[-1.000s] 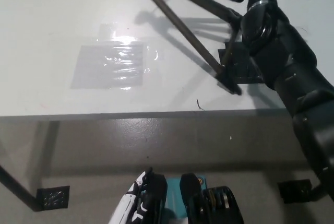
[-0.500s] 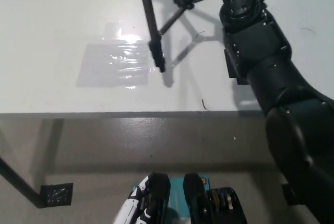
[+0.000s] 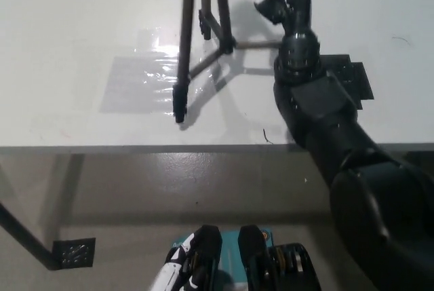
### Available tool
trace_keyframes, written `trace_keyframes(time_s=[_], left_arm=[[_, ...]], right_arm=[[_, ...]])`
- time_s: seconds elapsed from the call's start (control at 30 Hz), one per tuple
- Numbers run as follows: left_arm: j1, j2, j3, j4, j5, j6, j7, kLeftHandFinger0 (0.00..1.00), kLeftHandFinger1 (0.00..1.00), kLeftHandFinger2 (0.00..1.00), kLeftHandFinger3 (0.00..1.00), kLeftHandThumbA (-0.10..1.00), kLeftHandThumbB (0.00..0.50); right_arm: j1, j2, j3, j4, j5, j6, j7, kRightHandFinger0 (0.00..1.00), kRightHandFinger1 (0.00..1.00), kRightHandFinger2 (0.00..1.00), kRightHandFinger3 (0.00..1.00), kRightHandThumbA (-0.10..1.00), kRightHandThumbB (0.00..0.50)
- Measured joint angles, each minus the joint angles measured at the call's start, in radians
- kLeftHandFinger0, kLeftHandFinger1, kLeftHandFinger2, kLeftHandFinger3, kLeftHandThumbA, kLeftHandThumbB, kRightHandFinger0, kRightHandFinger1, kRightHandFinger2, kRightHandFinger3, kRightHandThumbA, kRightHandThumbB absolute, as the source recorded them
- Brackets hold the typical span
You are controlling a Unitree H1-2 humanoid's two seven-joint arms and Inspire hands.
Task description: A tripod lies near the right hand side of the table and the robot grab a leg of the tripod using its right hand and put it up right.
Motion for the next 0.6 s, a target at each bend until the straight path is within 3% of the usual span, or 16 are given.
trace_keyframes(time_s=[0.03, 0.1, 0.17, 0.23, 0.33, 0.5, 0.53, 0.57, 0.6], left_arm=[[0.001, 0.000, 0.000, 0.000, 0.000, -0.001, 0.000, 1.00, 1.00, 0.98, 1.00, 1.00, 0.457], [0.003, 0.000, 0.000, 0.000, 0.001, -0.002, 0.000, 1.00, 1.00, 0.96, 1.00, 1.00, 0.453], [0.003, -0.001, 0.000, 0.000, 0.001, -0.003, 0.000, 1.00, 1.00, 0.94, 1.00, 1.00, 0.448], [0.005, -0.001, 0.000, 0.000, 0.002, -0.004, 0.000, 1.00, 1.00, 0.94, 1.00, 1.00, 0.468], [0.006, -0.001, 0.000, 0.000, 0.002, -0.004, 0.000, 1.00, 1.00, 0.93, 1.00, 1.00, 0.472], [0.005, -0.001, 0.000, 0.000, 0.001, -0.004, -0.001, 1.00, 1.00, 0.90, 1.00, 1.00, 0.471], [0.005, -0.001, 0.000, 0.000, 0.000, -0.004, -0.001, 1.00, 1.00, 0.90, 1.00, 1.00, 0.472], [0.005, -0.001, 0.000, 0.000, 0.000, -0.004, -0.001, 1.00, 1.00, 0.90, 1.00, 1.00, 0.464], [0.005, -0.001, 0.000, 0.000, 0.000, -0.004, -0.001, 1.00, 1.00, 0.89, 1.00, 1.00, 0.456]], right_arm=[[0.012, 0.000, 0.001, 0.005, 0.006, -0.019, -0.003, 0.00, 0.13, 0.51, 0.44, -0.10, 0.140], [0.034, -0.001, 0.018, 0.013, 0.007, -0.054, -0.008, 0.00, 0.10, 0.44, 0.29, -0.10, 0.163], [0.042, 0.000, 0.033, 0.019, 0.007, -0.078, -0.022, 0.00, 0.12, 0.48, 0.26, -0.10, 0.157], [0.050, 0.000, 0.043, 0.023, 0.008, -0.098, -0.032, 0.00, 0.14, 0.53, 0.44, -0.10, 0.145], [0.065, -0.001, 0.054, 0.023, 0.009, -0.132, -0.038, 0.00, 0.16, 0.54, 0.55, -0.10, 0.144], [0.077, -0.001, 0.071, 0.023, 0.009, -0.171, -0.046, 0.00, 0.15, 0.52, 0.56, -0.10, 0.161], [0.079, -0.001, 0.077, 0.023, 0.008, -0.178, -0.049, 0.11, 0.29, 0.68, 0.71, -0.03, 0.219], [0.081, -0.001, 0.083, 0.024, 0.008, -0.182, -0.052, 0.60, 0.85, 1.00, 1.00, 0.46, 0.444], [0.082, -0.002, 0.091, 0.024, 0.007, -0.185, -0.053, 1.00, 1.00, 1.00, 1.00, 0.72, 0.485]])
